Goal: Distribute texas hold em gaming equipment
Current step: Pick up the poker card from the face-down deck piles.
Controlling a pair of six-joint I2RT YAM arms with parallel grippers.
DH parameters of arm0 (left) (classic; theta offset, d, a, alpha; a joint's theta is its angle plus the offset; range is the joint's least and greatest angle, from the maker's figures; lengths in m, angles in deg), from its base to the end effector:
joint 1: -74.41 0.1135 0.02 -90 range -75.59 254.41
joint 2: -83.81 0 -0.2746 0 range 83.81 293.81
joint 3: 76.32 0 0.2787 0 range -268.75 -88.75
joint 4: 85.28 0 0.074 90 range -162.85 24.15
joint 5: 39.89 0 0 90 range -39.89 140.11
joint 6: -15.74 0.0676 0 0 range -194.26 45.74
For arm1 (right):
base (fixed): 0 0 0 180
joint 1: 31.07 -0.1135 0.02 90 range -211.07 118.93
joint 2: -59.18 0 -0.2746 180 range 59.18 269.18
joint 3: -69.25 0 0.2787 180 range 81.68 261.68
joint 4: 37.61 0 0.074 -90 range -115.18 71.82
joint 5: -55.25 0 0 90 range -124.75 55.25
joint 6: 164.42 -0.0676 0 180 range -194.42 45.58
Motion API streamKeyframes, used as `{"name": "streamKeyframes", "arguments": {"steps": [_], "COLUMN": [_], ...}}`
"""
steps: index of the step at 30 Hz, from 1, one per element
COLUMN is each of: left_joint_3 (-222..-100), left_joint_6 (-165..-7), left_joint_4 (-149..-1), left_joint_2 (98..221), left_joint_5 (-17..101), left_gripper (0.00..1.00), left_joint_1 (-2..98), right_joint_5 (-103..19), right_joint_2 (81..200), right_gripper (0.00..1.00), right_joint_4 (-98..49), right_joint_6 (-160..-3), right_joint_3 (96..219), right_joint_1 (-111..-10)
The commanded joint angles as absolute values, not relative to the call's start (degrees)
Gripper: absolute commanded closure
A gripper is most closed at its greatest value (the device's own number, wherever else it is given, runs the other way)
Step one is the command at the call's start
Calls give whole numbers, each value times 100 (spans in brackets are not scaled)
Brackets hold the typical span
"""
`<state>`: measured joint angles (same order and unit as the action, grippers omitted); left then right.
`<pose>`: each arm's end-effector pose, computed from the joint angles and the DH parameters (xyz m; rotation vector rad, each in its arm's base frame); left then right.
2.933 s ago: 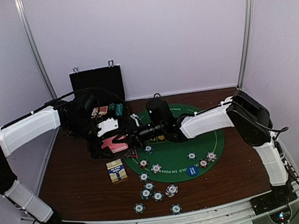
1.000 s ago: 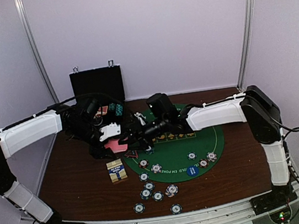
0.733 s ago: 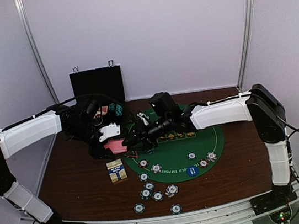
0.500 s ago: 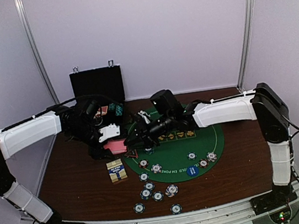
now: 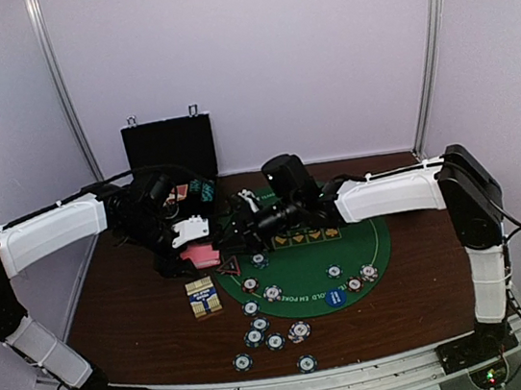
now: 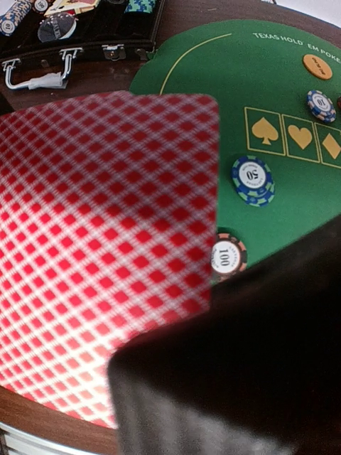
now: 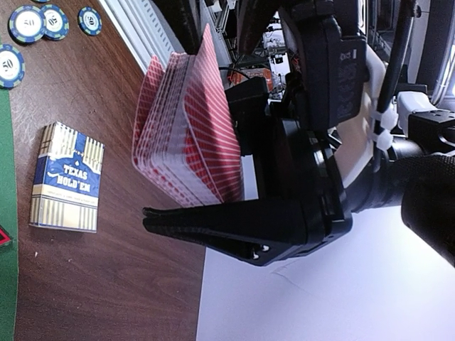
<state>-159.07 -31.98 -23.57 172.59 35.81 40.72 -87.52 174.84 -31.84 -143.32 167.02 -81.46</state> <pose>0.2771 -0.2048 0.2297 1.7277 2.1035 -0.3003 0.2833 0.4267 0.2293 0.3585 -2.3399 -1.8346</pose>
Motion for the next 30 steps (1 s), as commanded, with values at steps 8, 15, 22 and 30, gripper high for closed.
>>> {"name": "streamKeyframes", "arguments": {"steps": [8, 15, 22, 30], "left_joint_3": [-15897, -15893, -15871, -15871], "left_joint_6": [-3242, -3242, -3334, -3393], "left_joint_4": [-2635, -2624, -2577, -2503], "left_joint_2": [17152, 17131, 17121, 17097], "left_joint_5": [3571, 3606, 3770, 3855], "left_gripper": [65, 66, 68, 68], "left_joint_1": [4092, 4092, 4101, 4248], "right_joint_5": [-8898, -8894, -8918, -9045], "right_joint_2": [17741, 17899, 17581, 17121], "right_gripper": [83, 94, 100, 100], "right_joint_4": [-3983, -4197, -3991, -3489], "right_joint_6": [-14835, -15004, -14799, -14377], "right_joint_3": [16741, 16825, 16504, 16056], "right_joint_1": [-8213, -8234, -7976, -7454]}}
